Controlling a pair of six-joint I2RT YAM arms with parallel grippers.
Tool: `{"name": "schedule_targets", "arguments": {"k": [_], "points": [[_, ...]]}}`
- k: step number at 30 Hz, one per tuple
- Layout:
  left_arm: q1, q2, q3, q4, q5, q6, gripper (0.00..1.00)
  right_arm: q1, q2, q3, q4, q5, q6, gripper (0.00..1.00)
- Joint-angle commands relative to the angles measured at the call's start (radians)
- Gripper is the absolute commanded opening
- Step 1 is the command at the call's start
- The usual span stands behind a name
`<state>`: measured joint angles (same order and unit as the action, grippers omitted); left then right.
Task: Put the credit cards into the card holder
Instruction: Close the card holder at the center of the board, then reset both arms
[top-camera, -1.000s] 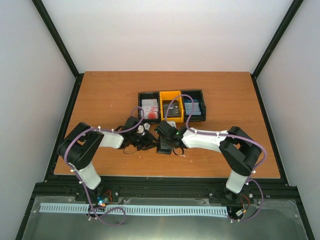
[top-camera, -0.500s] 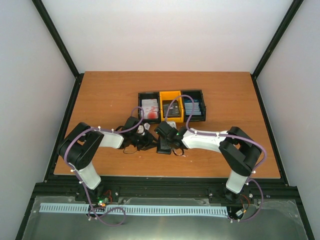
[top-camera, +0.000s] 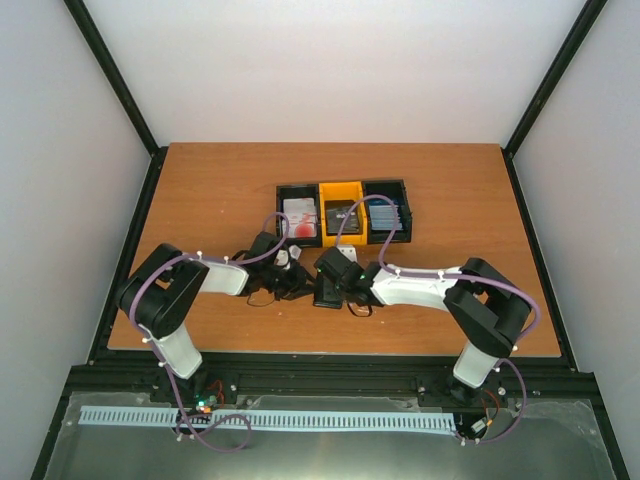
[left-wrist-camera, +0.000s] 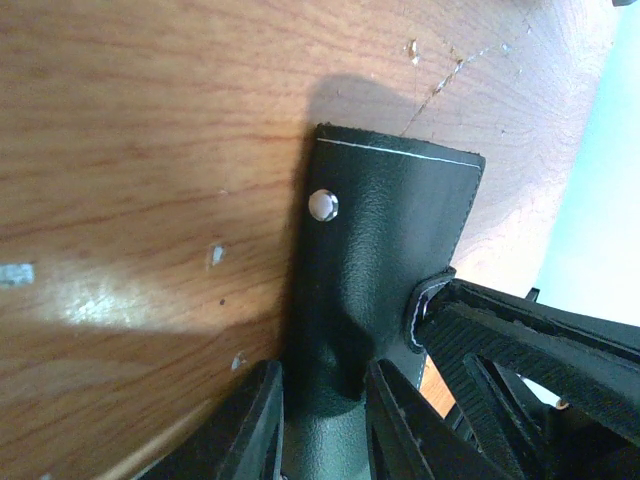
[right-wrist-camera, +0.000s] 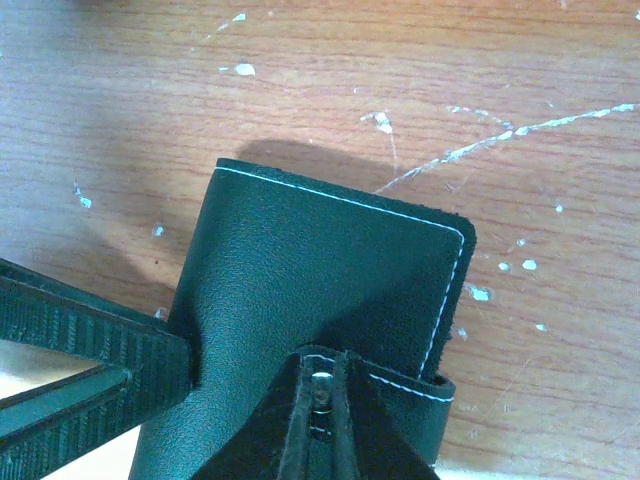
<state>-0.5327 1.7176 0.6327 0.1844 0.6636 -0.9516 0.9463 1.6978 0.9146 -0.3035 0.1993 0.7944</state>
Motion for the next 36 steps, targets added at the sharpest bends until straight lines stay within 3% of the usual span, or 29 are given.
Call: {"name": "schedule_targets", "arguments": {"k": [1,14,20,25,29,33,36], "points": [[0.005,0.045,0.007,-0.087,-0.054,0.023,0.25,0.041,0.083,-0.111,-0.112,-0.106,0.031,0.03],[0.005,0.044,0.011,-0.097,-0.060,0.023,0.25,0.042,0.141,-0.177,-0.076,-0.077,0.013,0.03],[0.008,0.000,0.053,-0.165,-0.124,0.059,0.26,0.005,0.014,0.061,-0.213,0.044,-0.069,0.05],[0.041,-0.065,0.133,-0.256,-0.188,0.120,0.27,-0.088,-0.137,0.192,-0.220,0.072,-0.107,0.21],[0.082,-0.181,0.160,-0.306,-0.251,0.160,0.35,-0.130,-0.289,0.143,-0.229,0.094,-0.105,0.34],[0.103,-0.339,0.167,-0.376,-0.365,0.198,0.50,-0.180,-0.441,0.027,-0.282,0.145,-0.090,0.45],[0.108,-0.479,0.161,-0.416,-0.460,0.223,0.69,-0.205,-0.568,-0.052,-0.316,0.179,-0.102,0.53]]}}
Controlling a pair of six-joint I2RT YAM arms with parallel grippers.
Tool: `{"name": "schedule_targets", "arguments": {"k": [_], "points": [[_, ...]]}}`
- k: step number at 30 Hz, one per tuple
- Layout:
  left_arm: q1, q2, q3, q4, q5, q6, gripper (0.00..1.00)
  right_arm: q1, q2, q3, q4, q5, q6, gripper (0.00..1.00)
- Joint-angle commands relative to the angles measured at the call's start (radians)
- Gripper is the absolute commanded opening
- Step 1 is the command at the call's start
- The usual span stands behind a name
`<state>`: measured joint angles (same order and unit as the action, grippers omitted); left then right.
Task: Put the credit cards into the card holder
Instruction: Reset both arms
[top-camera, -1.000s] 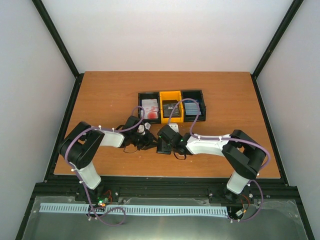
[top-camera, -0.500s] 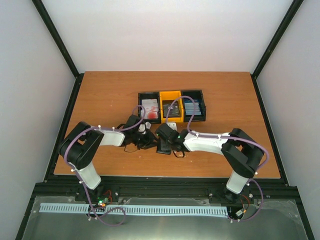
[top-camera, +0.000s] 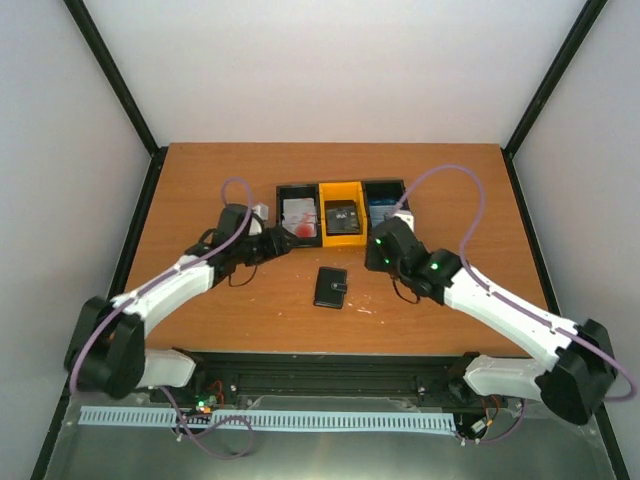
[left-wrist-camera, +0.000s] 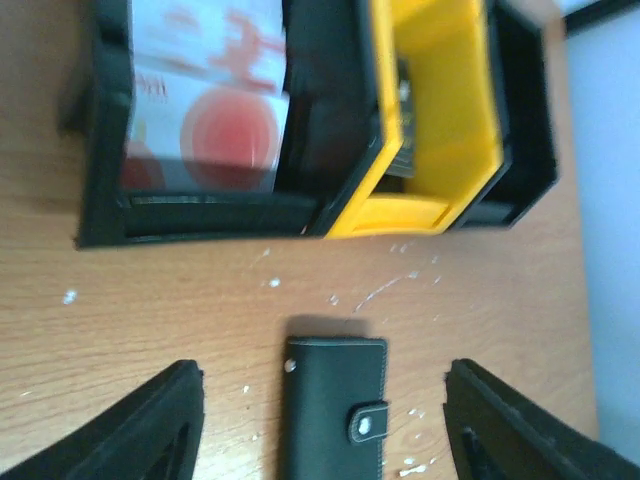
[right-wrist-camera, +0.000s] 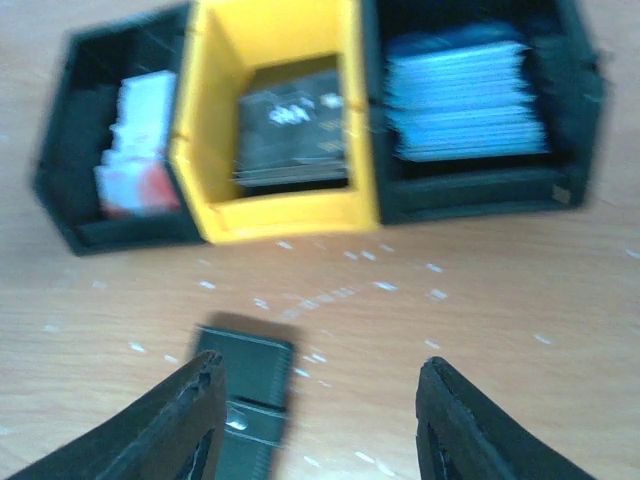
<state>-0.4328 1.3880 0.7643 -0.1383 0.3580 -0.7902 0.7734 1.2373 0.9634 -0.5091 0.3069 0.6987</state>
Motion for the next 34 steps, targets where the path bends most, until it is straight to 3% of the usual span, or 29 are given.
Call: {"name": "schedule_targets", "arguments": {"k": [1,7,16,26,34], "points": [[0.008,-0.197,0.026,-0.108,-0.191,0.071,0.73,-0.037,-0.151,-0.120,-0.127,0.089,-0.012,0.55],[0.009,-0.446,0.035,-0.205,-0.346,0.161,0.98,-0.046,-0.395,-0.156,-0.244,0.197,-0.087,0.74],[0.010,-0.718,0.121,-0.349,-0.532,0.279,1.00,-0.046,-0.683,-0.045,-0.434,0.363,-0.140,1.00],[0.009,-0.887,0.212,-0.465,-0.670,0.306,1.00,-0.046,-0.810,0.033,-0.514,0.392,-0.114,1.00],[0.009,-0.918,0.183,-0.457,-0.613,0.302,1.00,-0.046,-0.808,0.023,-0.504,0.371,-0.114,1.00]]}}
